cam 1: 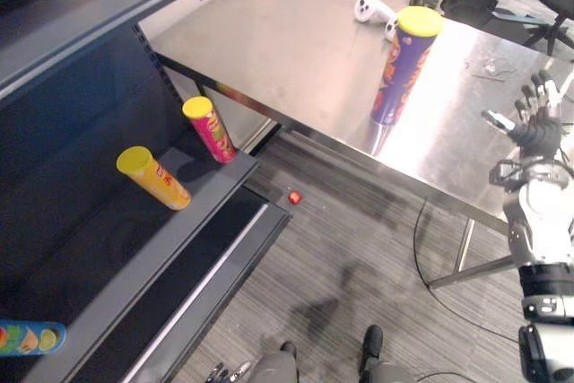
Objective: Put the gum and the chips on the shelf.
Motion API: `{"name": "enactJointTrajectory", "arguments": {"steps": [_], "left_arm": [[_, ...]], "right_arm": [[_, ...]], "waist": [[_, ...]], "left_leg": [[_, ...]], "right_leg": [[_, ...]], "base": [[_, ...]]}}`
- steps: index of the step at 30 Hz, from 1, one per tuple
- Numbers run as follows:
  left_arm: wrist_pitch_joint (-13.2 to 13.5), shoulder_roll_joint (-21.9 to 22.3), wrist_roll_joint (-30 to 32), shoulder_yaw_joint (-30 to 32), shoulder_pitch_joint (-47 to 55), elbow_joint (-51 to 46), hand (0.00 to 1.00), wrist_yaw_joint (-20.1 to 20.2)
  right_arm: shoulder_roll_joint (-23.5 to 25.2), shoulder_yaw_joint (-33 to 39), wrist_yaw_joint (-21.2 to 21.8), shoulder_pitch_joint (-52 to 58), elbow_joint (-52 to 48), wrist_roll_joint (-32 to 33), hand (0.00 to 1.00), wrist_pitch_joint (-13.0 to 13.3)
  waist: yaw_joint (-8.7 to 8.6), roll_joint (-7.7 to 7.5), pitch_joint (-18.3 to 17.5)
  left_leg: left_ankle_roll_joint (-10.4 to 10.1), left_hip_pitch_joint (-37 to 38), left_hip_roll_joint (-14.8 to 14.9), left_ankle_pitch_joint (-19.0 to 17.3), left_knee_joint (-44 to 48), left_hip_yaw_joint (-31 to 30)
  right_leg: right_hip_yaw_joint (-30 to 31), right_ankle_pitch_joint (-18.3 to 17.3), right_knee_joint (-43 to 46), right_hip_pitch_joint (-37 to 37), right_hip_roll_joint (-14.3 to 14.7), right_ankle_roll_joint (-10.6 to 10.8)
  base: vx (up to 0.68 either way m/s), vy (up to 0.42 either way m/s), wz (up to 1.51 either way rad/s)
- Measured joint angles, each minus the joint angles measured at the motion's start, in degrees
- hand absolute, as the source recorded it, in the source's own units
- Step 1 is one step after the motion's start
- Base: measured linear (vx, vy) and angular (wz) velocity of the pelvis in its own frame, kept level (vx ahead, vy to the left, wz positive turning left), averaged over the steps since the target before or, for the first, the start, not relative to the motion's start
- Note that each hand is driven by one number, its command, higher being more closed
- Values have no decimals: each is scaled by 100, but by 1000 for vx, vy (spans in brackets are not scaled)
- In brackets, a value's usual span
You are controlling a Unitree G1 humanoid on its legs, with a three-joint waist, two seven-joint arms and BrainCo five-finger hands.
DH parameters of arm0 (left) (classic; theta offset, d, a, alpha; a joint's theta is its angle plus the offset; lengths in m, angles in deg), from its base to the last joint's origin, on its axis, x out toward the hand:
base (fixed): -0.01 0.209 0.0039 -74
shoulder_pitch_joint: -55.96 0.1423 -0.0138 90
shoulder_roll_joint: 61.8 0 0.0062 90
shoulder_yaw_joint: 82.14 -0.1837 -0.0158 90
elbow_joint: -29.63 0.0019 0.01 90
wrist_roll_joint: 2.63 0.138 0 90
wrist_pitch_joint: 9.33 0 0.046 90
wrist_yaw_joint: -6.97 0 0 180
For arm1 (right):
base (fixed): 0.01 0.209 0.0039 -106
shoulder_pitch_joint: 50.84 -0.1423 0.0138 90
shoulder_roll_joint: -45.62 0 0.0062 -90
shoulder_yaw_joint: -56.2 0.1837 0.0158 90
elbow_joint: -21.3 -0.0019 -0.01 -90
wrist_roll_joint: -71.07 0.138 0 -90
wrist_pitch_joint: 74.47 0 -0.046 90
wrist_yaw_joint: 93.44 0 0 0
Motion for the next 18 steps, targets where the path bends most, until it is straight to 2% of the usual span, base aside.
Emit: {"name": "enactJointTrajectory", "arguments": {"steps": [4,8,14,15,18], "left_arm": [[2,-11,-9,-1,-56,-112,0,52],[5,-21,-9,-18,-59,-277,0,92],[5,-27,-10,-43,-61,-311,0,181],[5,-34,-10,-85,-62,-311,0,182],[10,-52,-10,-136,-62,-312,0,182]], "right_arm": [[-378,-197,127,-635,343,19,0,-64],[-552,-345,248,-1052,748,128,0,-226],[-788,-629,490,-1513,1122,296,0,-423],[-828,-630,495,-1580,1133,298,0,-448],[-866,-659,528,-1790,1208,296,0,-450]], "waist": [[38,-8,154],[145,-16,282],[188,8,441],[253,28,465],[272,39,549]], "left_leg": [[14,-107,-56,8,87,-130],[15,-155,-67,9,137,-165],[36,-233,-92,22,217,-276],[41,-237,-98,24,222,-273],[45,-252,-99,28,256,-281]], "right_leg": [[-84,3,55,-33,-55,4],[-131,3,88,-50,-69,4],[-242,3,151,-64,-94,4],[-243,3,152,-64,-98,4],[-256,2,163,-62,-98,4]], "base": [[0,16,14],[-15,-4,5],[-31,-9,10],[-32,-11,1],[-36,-14,1]]}}
